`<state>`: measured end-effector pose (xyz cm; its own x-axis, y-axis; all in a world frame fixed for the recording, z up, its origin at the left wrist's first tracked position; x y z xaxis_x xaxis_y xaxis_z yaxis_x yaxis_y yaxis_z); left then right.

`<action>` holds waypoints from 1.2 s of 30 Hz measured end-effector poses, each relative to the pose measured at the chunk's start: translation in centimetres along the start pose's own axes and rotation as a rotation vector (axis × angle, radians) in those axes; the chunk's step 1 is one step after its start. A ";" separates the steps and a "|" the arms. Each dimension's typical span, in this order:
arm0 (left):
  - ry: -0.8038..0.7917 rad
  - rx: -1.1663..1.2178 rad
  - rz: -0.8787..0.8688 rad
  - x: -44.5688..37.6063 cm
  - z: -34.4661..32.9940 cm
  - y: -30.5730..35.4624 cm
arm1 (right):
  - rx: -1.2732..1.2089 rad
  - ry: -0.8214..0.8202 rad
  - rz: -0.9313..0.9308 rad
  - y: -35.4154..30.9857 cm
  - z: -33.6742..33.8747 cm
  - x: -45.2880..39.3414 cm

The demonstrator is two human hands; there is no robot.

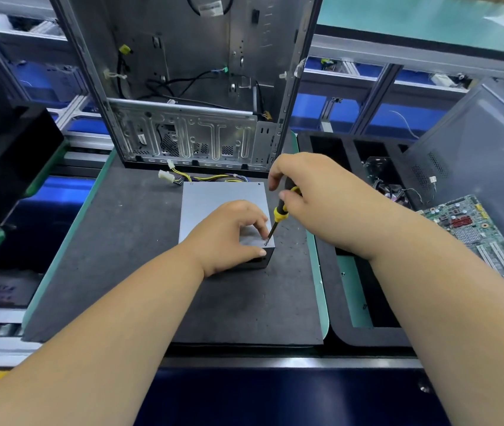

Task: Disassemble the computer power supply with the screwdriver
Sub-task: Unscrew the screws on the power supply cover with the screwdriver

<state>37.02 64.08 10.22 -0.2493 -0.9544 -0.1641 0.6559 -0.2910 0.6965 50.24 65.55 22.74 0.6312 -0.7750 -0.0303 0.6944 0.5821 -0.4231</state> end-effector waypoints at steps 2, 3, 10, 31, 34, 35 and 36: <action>-0.006 -0.005 0.018 0.0 -0.1 0.0 | 0.004 -0.001 0.004 0.0 0.0 0.1; -0.008 -0.010 0.029 0.0 -0.1 0.1 | 0.010 0.004 0.006 0.0 0.0 0.1; -0.025 -0.023 0.043 -0.2 -0.1 0.4 | 0.251 0.055 0.049 -0.3 0.6 -0.3; -0.040 -0.065 0.043 -0.2 -0.2 0.2 | -0.034 0.134 -0.098 0.4 0.3 0.2; -0.045 -0.061 0.042 -0.3 -0.2 0.3 | -0.026 0.153 -0.126 0.7 0.3 0.3; -0.046 -0.062 0.043 -0.3 -0.2 0.3 | 0.002 0.161 -0.131 0.7 0.3 0.4; -0.047 -0.066 0.043 -0.3 -0.1 0.3 | 0.043 0.173 -0.132 0.6 0.3 0.5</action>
<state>37.38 64.26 10.36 -0.2520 -0.9624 -0.1014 0.7115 -0.2553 0.6546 51.11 65.61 22.71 0.4683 -0.8734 -0.1336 0.7834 0.4803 -0.3945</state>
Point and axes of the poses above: each hand's wrist, its own x-axis away from the middle knuckle, its own z-axis out of the back of the hand, y = z × x, the point moved 5 cm from there along -x, towards the middle knuckle, and after that the axes turned 5 degrees about -x, right-handed, at the moved point
